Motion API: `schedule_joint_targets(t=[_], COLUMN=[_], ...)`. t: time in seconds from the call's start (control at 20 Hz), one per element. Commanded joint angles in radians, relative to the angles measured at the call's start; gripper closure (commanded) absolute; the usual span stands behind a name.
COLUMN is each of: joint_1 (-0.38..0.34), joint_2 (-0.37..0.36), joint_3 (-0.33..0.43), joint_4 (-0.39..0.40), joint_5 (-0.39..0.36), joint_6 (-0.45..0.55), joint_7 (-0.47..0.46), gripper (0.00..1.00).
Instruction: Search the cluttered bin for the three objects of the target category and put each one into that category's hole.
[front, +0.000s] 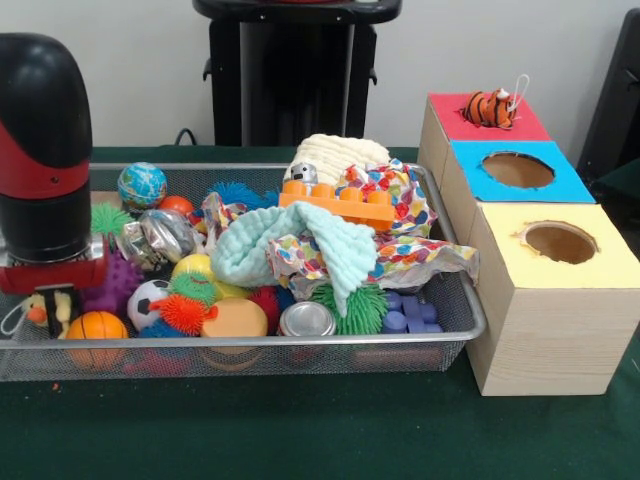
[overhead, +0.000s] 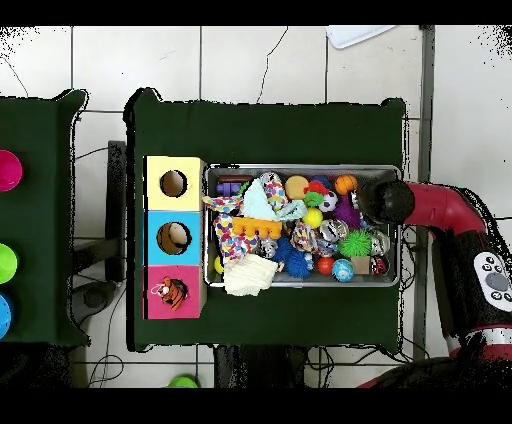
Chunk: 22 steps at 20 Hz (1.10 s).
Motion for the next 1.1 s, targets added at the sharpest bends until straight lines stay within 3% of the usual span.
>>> schedule_joint_targets(t=[0.05, 0.35, 0.75, 1.1], joint_1=[0.030, 0.025, 0.015, 0.019], joint_2=[-0.108, -0.177, -0.256, -0.319], joint_3=[-0.025, 0.013, 0.062, 0.072], joint_4=[0.158, 0.241, 0.369, 0.498], joint_5=[0.074, 0.122, 0.250, 0.354], joint_6=[0.271, 0.280, 0.336, 0.303], joint_7=[-0.184, -0.156, -0.115, -0.042], gripper=[1.00, 1.00, 1.00, 1.00])
